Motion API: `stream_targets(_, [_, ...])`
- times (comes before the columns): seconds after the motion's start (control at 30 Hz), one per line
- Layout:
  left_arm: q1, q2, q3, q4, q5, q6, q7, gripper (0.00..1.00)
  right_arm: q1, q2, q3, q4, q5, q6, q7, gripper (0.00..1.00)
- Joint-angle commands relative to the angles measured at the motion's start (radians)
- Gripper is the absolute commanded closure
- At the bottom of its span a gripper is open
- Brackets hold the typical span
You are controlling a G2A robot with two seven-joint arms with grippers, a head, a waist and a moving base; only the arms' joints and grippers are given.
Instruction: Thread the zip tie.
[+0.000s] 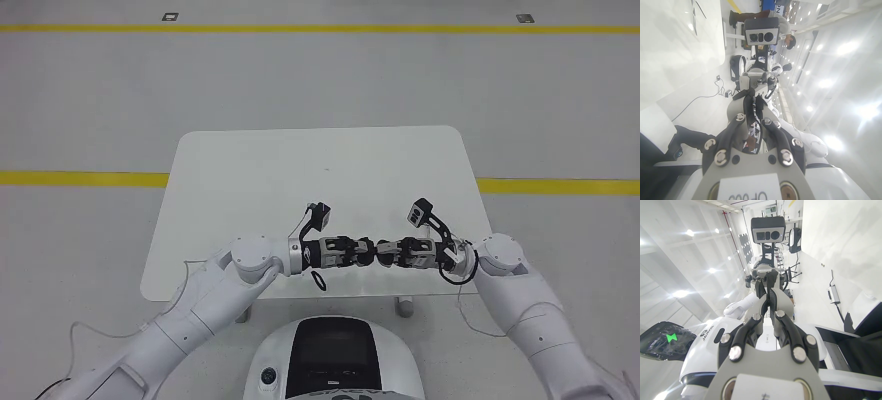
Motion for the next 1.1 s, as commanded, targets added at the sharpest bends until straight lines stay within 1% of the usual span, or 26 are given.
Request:
stream_targets(0.0, [0.000, 0.000, 0.000, 0.000, 0.000, 0.001, -0.001, 1.00, 0.000, 0.001, 0.000, 0.001, 0.002, -0.001, -0.002, 1.00])
stream_targets(1.07, [0.000, -0.003, -0.003, -0.002, 0.011, 0.007, -0.018, 1.00, -0.001, 0.005, -0.004, 0.002, 0.023, -0.012, -0.023, 1.00])
